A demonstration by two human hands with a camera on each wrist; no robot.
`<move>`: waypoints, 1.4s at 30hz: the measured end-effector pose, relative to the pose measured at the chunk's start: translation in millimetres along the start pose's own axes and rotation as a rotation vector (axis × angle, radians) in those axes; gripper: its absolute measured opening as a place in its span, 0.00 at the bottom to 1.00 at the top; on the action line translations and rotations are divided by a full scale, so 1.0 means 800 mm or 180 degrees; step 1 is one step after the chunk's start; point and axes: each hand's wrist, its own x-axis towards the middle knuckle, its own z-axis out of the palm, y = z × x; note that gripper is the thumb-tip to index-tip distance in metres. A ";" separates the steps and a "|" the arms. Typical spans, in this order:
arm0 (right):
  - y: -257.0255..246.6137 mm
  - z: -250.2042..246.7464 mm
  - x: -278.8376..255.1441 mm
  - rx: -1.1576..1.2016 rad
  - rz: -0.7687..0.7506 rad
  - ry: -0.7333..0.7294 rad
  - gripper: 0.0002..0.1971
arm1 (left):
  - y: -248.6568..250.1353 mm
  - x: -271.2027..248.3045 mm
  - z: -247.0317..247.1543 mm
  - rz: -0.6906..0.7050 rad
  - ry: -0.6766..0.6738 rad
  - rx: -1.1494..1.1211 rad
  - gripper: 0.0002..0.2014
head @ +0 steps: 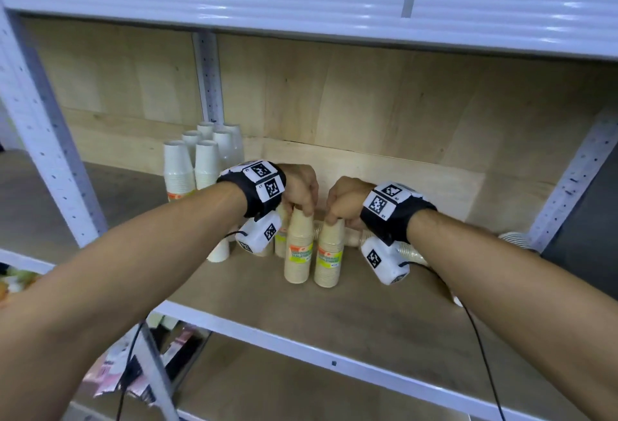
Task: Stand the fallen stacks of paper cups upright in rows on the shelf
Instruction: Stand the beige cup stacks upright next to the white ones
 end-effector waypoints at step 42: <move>-0.011 -0.035 0.020 0.0098 -0.0185 0.0470 0.16 | -0.036 0.000 -0.042 0.0001 0.0860 -0.0037 0.14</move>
